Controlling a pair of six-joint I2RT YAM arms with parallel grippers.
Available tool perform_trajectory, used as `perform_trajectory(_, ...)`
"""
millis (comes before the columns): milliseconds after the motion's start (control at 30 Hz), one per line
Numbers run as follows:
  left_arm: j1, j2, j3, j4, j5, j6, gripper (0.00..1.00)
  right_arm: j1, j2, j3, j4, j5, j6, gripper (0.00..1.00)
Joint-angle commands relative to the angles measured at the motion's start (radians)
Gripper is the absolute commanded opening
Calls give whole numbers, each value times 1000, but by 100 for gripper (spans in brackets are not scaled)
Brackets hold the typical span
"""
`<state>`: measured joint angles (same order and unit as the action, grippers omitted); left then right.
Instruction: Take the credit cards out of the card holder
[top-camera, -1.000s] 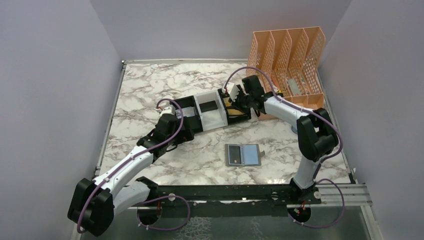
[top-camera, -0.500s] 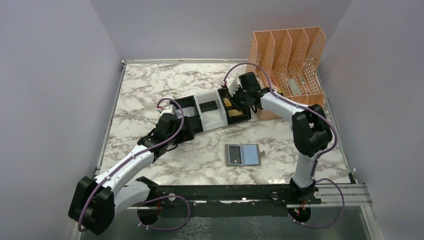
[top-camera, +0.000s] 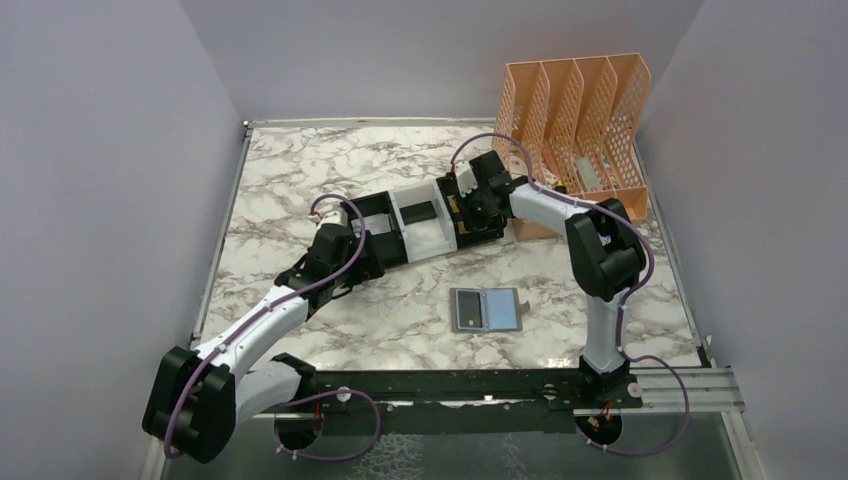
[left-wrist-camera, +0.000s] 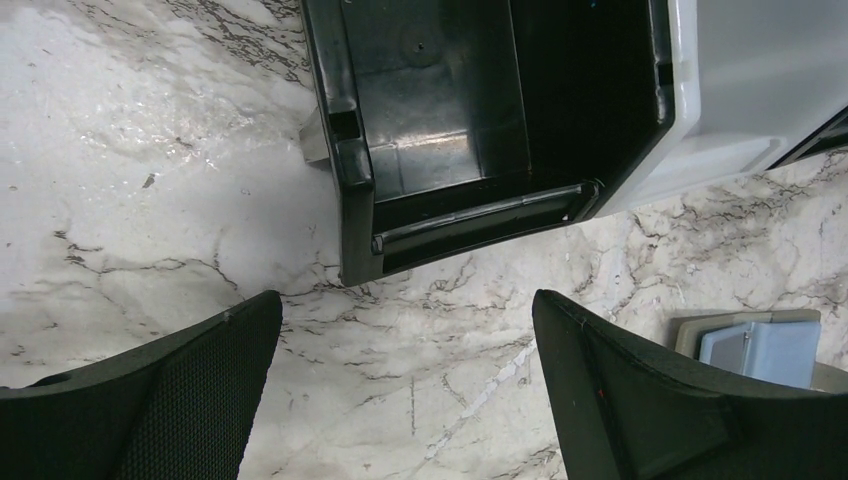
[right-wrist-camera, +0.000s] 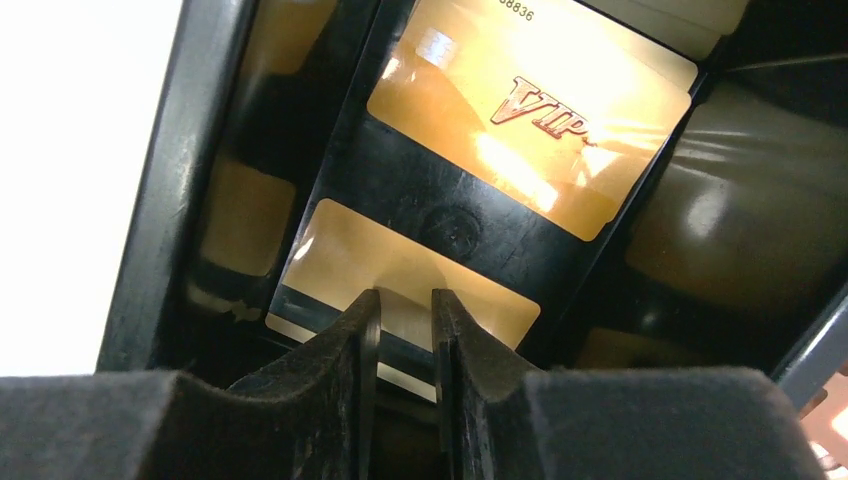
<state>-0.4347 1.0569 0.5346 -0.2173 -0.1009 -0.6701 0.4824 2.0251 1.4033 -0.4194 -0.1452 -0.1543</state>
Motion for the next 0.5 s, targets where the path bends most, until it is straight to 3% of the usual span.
perform_trajectory(0, 21, 16, 26, 18, 28, 25, 99, 5, 29, 1, -61, 48, 59, 27)
perform_trajectory(133, 34, 31, 32, 25, 31, 30, 99, 5, 4, -13, 14, 73, 95, 27)
perform_trajectory(233, 43, 48, 36, 38, 35, 32, 99, 5, -62, -41, 86, -45, 110, 27)
perform_trajectory(333, 52, 73, 47, 44, 39, 33, 99, 19, -68, 28, -26, -198, 81, 27)
perform_trajectory(467, 64, 88, 54, 48, 42, 39, 99, 81, -97, 7, -93, -187, 51, 27)
